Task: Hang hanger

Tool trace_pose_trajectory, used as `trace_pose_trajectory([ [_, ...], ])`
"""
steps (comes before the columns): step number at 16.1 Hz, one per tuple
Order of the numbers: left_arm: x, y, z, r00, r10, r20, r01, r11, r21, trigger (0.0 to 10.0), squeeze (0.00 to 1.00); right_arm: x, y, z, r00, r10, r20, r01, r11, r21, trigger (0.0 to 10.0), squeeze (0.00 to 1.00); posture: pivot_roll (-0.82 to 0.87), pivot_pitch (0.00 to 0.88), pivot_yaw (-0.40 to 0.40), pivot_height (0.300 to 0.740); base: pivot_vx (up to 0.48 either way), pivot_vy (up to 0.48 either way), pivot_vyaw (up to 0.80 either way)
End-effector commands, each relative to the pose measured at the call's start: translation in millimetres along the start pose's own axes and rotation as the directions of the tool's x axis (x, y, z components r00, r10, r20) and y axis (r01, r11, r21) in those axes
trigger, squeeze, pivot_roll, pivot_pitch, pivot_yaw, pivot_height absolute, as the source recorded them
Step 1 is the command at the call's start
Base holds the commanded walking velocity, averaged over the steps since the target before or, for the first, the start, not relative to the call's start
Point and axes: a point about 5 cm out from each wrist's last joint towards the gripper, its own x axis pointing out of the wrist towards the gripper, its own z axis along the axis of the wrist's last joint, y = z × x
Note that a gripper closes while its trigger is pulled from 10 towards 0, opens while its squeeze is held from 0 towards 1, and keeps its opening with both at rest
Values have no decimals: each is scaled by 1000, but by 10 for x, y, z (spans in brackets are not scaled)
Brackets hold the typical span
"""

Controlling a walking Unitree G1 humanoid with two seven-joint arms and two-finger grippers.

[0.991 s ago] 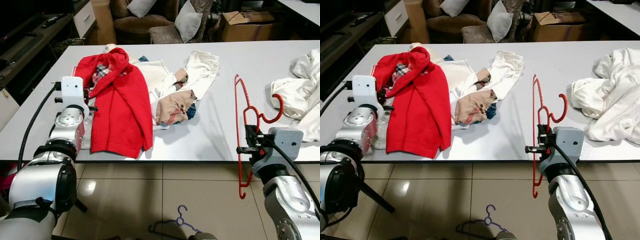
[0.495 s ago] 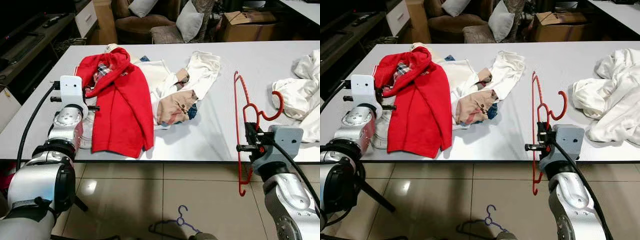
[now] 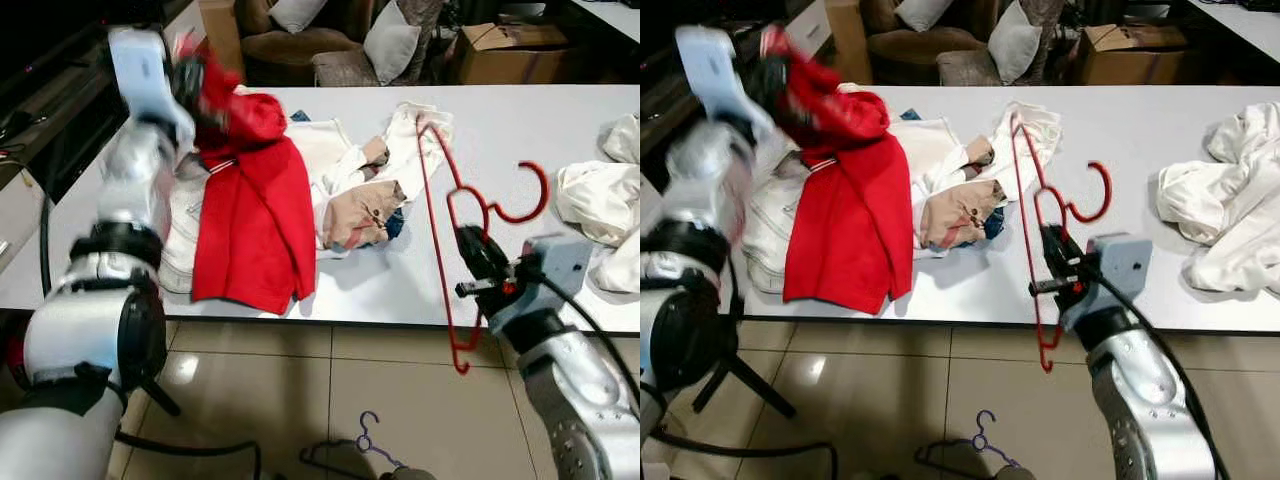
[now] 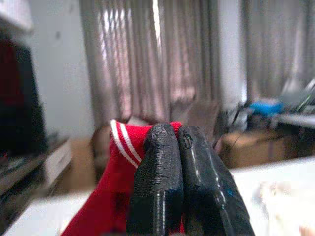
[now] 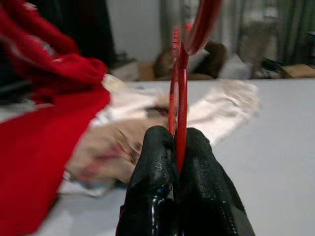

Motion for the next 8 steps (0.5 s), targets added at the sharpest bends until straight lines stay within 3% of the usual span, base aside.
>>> trace_pose_trajectory([
  [1,88,70,334,991,-28,132,35,998,-47,0,0,7,20,97,997,53,56,-55,998,33,10000,0,-206,0,81,740,0,0,0],
  [2,147,72,619,964,-89,249,125,984,-131,0,0,16,56,166,988,113,101,-120,991,65,10000,0,-184,0,81,740,0,0,0],
  [3,146,66,752,942,-170,289,219,965,-147,0,0,6,90,230,977,160,140,-174,980,93,10000,0,-178,0,87,740,0,0,0],
  [4,126,55,752,937,-220,270,258,960,-112,0,0,-5,98,262,970,186,156,-205,973,109,10000,0,-178,0,87,740,0,0,0],
  [5,56,37,622,943,-295,152,294,955,27,0,0,-54,120,306,951,265,162,-286,950,122,10000,0,-174,0,89,740,0,0,0],
  [6,-11,10,529,938,-336,88,331,941,71,0,0,-122,137,307,924,364,113,-376,920,110,10000,0,-175,0,89,740,0,0,0],
  [8,-51,-34,491,925,-377,47,372,924,87,0,0,-173,136,295,891,450,52,-453,886,103,10000,0,-175,0,86,740,0,0,0],
])
